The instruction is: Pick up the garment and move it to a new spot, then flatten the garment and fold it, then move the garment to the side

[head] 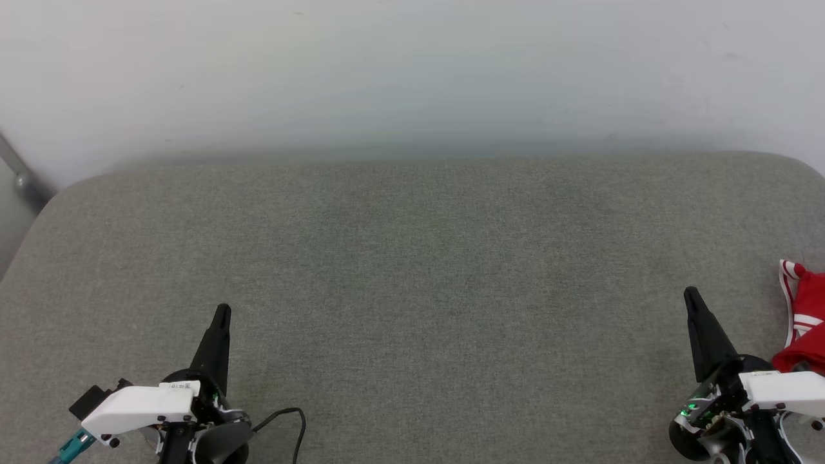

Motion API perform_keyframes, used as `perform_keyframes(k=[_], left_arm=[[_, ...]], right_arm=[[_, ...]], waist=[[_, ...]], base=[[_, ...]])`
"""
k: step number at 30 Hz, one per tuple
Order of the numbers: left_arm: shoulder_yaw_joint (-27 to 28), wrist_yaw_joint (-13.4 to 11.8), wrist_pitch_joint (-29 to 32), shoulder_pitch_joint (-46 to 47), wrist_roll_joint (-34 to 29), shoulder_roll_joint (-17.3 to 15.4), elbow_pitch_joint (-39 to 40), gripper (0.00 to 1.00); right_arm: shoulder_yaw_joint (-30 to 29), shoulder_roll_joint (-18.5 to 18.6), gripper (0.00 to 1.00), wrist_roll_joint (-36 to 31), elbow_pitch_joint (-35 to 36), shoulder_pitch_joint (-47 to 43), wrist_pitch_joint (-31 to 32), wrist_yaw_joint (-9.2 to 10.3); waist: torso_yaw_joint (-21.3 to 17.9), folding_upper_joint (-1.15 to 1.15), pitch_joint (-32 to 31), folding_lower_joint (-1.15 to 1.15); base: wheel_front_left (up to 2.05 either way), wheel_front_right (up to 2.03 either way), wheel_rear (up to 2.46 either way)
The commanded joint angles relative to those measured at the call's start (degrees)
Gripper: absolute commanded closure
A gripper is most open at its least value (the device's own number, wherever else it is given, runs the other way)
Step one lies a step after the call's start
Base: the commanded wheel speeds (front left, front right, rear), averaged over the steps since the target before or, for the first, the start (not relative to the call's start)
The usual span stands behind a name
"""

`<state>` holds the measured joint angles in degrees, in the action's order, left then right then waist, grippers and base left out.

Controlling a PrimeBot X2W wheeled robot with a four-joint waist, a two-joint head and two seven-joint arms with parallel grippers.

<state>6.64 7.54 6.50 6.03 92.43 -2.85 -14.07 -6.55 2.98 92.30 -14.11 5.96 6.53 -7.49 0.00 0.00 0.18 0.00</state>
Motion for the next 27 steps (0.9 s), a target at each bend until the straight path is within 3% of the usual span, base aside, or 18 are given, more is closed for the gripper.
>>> perform_keyframes(k=[1,27], left_arm=[[0.18,0.13,0.32,0.42,-0.13,0.11,0.0,1.0],[0.19,0.13,0.33,0.42,-0.13,0.1,0.0,1.0]], right_arm=[[0.02,-0.22,1.0,0.22,-0.04,0.63,0.02,0.0],[0.02,-0.22,1.0,0.22,-0.04,0.64,0.01,0.0]], waist=[[0.0,0.0,0.0,0.0],[0.0,0.0,0.0,0.0]], base=[[0.0,0.0,0.0],[0.0,0.0,0.0]])
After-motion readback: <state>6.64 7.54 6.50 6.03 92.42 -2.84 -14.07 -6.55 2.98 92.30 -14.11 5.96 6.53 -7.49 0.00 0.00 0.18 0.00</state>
